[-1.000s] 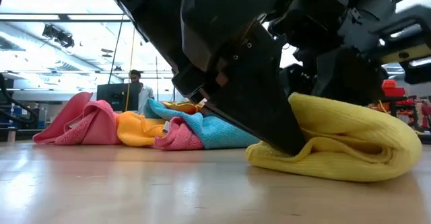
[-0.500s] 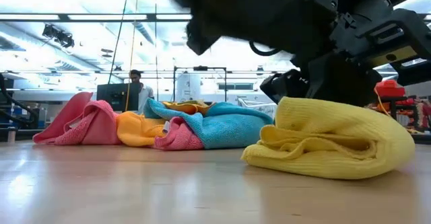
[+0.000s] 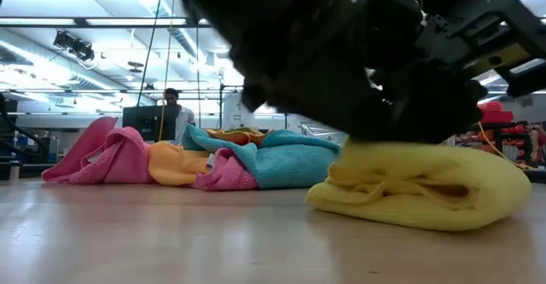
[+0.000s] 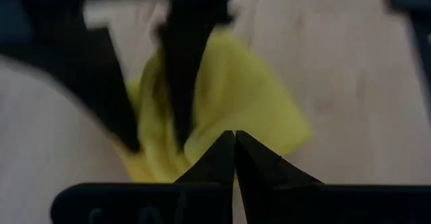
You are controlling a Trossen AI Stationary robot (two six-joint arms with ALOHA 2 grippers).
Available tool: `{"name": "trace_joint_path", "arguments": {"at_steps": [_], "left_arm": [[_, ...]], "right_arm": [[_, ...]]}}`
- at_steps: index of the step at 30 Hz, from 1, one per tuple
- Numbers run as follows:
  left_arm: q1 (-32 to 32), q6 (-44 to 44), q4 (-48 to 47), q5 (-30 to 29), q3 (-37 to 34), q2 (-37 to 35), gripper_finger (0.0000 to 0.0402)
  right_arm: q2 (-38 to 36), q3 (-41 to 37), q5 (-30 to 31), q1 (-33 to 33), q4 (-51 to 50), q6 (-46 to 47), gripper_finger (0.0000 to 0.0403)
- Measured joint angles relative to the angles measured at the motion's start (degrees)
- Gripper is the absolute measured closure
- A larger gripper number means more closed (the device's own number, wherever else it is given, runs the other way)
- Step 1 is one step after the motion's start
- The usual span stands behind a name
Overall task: Fold microfiber towels
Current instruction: Fold the yellow towel
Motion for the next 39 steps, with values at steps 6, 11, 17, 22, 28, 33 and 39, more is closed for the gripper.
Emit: {"name": "trace_joint_path", "arguments": {"at_steps": [6,11,17,22,28,33,39], "left_arm": [[-0.5,-5.4,-7.5,-0.6,0.0,0.0,0.0386],[-1.4,-5.6,-8.2,-0.8,0.0,0.0,0.0392],[-1.3,-5.8,-8.1,-0.7,0.0,0.0,0.0375],[-1.3,-5.8,-8.1,-0.9,0.0,0.0,0.0372],[-1.3,-5.8,-6.9,-1.7,0.0,0.0,0.0387],[-0.9,-5.8,-6.1,-2.4,0.0,0.0,0.0387],[-0.9,-5.6,-4.7,-2.4,0.0,0.0,0.0378]], "right_arm": [[-1.1,0.0,-1.1,0.6,-0.3,1.1,0.0258],[-4.4,0.0,-1.1,-0.1,-1.8,1.0,0.0258],[-10.4,0.0,-1.1,0.7,-5.2,0.3,0.0258],[-11.8,0.0,1.3,5.6,-5.1,-1.2,0.0264],[-10.0,0.0,4.7,9.9,-3.2,-0.9,0.0273],[-6.2,0.0,5.2,10.1,-3.3,2.0,0.0278],[-5.2,0.0,10.3,7.7,-4.4,6.7,0.0269]]}}
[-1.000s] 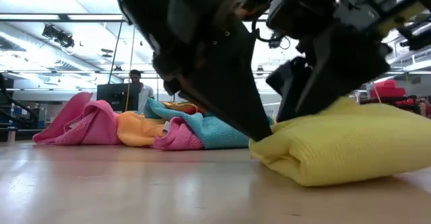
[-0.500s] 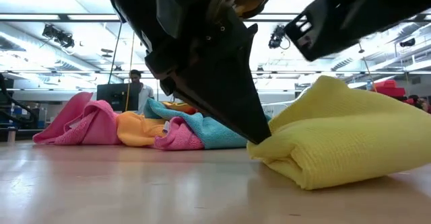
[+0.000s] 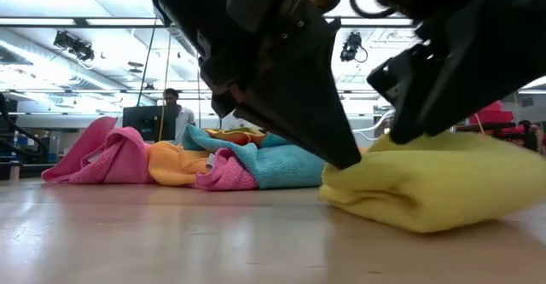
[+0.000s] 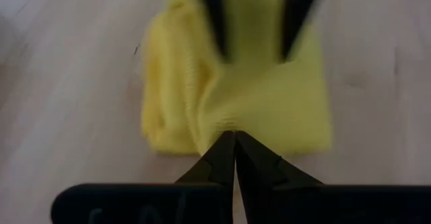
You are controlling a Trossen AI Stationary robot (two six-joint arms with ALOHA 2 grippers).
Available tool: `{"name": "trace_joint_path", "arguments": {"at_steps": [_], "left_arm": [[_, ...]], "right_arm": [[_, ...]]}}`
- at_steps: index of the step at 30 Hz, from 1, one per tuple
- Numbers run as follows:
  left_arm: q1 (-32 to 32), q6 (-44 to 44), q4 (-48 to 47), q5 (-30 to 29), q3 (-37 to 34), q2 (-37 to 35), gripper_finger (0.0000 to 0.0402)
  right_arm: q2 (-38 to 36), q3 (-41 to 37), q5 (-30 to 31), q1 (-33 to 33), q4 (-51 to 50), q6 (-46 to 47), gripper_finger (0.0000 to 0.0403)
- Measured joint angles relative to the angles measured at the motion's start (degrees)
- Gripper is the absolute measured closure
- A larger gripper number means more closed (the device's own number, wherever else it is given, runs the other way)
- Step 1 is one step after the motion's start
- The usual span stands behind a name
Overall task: Fold microfiber towels
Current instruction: Fold the yellow towel
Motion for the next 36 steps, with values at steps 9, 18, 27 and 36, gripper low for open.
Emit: {"name": "trace_joint_path", "arguments": {"at_steps": [9,18,27,36], "left_arm": [[0.0,0.3,0.8,0.0,0.0,0.0,0.0387],[0.0,2.5,1.1,-0.7,0.0,-1.8,0.0388],[0.6,4.6,1.4,-2.7,0.0,-1.9,0.0375],[3.2,11.4,7.8,-4.6,0.0,-1.9,0.0350]], "right_arm": [[0.0,0.0,-0.4,-2.5,-1.5,4.9,0.0212],[0.0,-0.2,0.9,-2.9,-1.4,6.4,0.0158],[0.0,-7.3,0.5,-4.0,7.0,13.0,0.0154],[0.0,-7.5,0.4,-3.5,8.0,14.8,0.0154]]}}
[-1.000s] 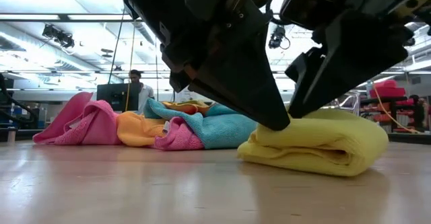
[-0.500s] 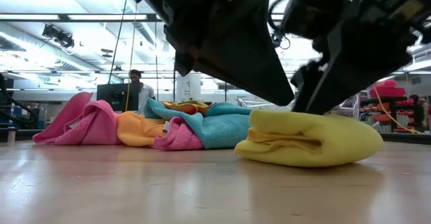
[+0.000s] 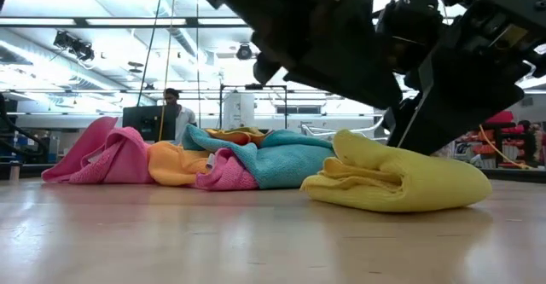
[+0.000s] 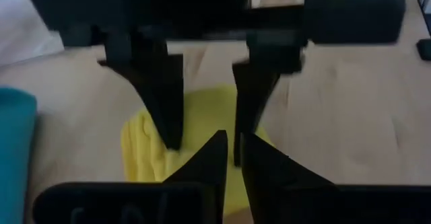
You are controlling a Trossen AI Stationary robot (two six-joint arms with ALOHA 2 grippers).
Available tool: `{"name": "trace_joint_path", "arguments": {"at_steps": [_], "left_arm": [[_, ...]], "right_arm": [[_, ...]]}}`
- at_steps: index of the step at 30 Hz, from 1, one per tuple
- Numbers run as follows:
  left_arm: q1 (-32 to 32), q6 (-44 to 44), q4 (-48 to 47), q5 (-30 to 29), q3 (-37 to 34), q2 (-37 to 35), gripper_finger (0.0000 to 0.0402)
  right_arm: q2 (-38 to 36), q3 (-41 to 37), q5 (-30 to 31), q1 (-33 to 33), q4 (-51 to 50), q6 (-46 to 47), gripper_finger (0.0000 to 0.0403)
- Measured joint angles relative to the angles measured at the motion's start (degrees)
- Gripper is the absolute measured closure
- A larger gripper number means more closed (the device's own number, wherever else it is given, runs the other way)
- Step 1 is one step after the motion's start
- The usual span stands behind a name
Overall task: Fold microfiber towels
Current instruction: Fold the yellow towel
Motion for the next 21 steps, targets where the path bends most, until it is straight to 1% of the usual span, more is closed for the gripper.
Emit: {"name": "trace_joint_path", "arguments": {"at_steps": [5,9,12,16,21], "left_arm": [[2.0,0.9,-4.2,0.1,0.0,0.0,0.0361],[3.5,0.9,-9.2,0.1,0.0,0.0,0.0371],[4.3,0.9,-10.3,0.4,0.0,0.0,0.0377],[5.3,-0.7,-9.9,3.6,0.0,0.0,0.0384],[5.9,-0.6,-9.9,5.6,0.0,0.0,0.0392]], "right_arm": [[-1.0,1.0,-0.5,0.0,-0.5,-1.2,0.0154],[-3.8,1.9,-0.6,0.0,-5.5,-2.8,0.0154],[-6.3,1.9,-0.3,0.0,-9.4,-4.3,0.0154],[-9.3,1.9,0.1,-0.7,-11.3,-6.3,0.0155],[-8.2,1.9,0.1,-2.2,-10.7,-8.7,0.0159]]}}
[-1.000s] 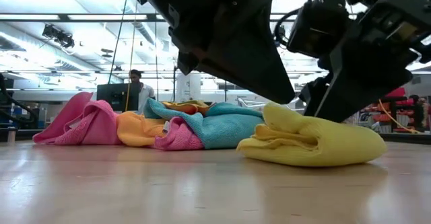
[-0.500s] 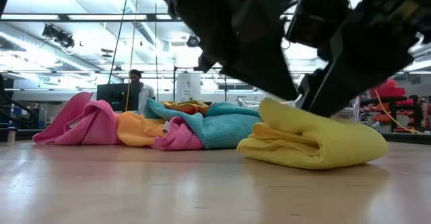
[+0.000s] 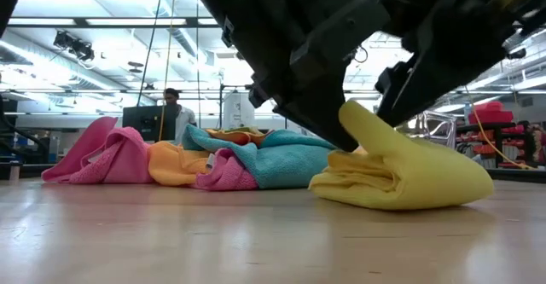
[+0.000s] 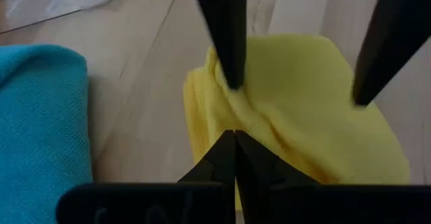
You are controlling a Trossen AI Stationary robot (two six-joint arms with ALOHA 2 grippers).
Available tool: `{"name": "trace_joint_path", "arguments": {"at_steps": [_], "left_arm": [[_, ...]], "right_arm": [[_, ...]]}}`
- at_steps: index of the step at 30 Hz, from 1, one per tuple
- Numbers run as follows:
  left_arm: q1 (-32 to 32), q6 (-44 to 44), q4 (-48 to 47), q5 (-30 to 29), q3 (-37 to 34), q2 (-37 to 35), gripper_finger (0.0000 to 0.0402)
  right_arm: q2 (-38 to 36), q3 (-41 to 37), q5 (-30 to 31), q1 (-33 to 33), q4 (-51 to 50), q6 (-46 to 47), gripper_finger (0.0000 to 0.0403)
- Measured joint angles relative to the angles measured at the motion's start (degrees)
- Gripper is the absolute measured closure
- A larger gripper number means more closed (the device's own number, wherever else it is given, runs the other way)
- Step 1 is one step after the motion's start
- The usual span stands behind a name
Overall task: Fold microfiber towels
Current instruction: Fold the yellow towel, then put the yellow towel into the transparent bin
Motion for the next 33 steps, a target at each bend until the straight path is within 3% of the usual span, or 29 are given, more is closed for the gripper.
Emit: {"name": "trace_joint_path", "arguments": {"at_steps": [6,11,16,24,33], "left_arm": [[-0.3,2.0,0.4,0.3,0.0,-1.3,0.0382],[-0.5,6.9,-0.2,5.8,0.0,-1.7,0.0390],[-0.8,7.1,-0.4,6.5,0.0,-3.9,0.0395],[-0.8,8.1,-0.7,6.6,0.1,-6.9,0.0349],[-0.2,7.6,-2.0,13.2,0.0,-7.7,0.0315]], "right_arm": [[3.6,0.0,-0.3,-2.9,2.4,-1.9,0.0166],[3.3,0.0,-0.8,-5.1,3.1,-2.2,0.0174],[4.2,0.0,-0.9,-5.7,3.4,-2.4,0.0175],[5.3,0.0,-0.7,-5.3,3.6,-1.7,0.0176],[5.4,0.0,-0.7,-5.3,3.3,-0.1,0.0176]]}}
